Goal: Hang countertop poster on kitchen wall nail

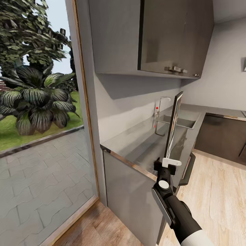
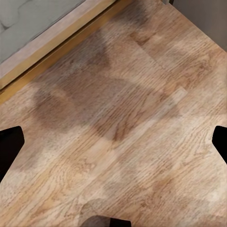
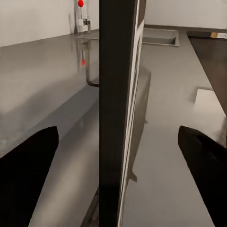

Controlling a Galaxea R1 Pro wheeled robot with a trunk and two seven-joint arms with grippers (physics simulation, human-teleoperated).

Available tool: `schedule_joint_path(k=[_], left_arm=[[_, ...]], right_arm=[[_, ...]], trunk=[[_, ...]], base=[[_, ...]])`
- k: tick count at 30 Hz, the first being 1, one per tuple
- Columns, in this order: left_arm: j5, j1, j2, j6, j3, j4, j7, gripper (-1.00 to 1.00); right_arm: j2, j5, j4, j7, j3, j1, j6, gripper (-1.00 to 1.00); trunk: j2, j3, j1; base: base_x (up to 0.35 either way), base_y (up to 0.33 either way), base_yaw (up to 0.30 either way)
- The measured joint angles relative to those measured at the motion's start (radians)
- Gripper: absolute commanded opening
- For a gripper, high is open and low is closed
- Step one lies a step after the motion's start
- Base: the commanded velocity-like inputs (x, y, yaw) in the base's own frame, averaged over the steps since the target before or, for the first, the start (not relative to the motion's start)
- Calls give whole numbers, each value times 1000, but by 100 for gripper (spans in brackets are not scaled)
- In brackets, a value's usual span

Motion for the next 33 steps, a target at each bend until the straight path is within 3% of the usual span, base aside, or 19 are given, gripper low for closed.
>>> schedule_joint_path(k=[25,33], left_arm=[[0,0,0,0,1,-2,0,100],[0,0,0,0,2,-2,0,100]], right_arm=[[0,4,-2,-1,-1,0,3,-100],[0,0,-11,-2,1,0,1,-100]], trunk=[[0,1,0],[0,2,0]], base=[[0,0,0],[-133,0,0]])
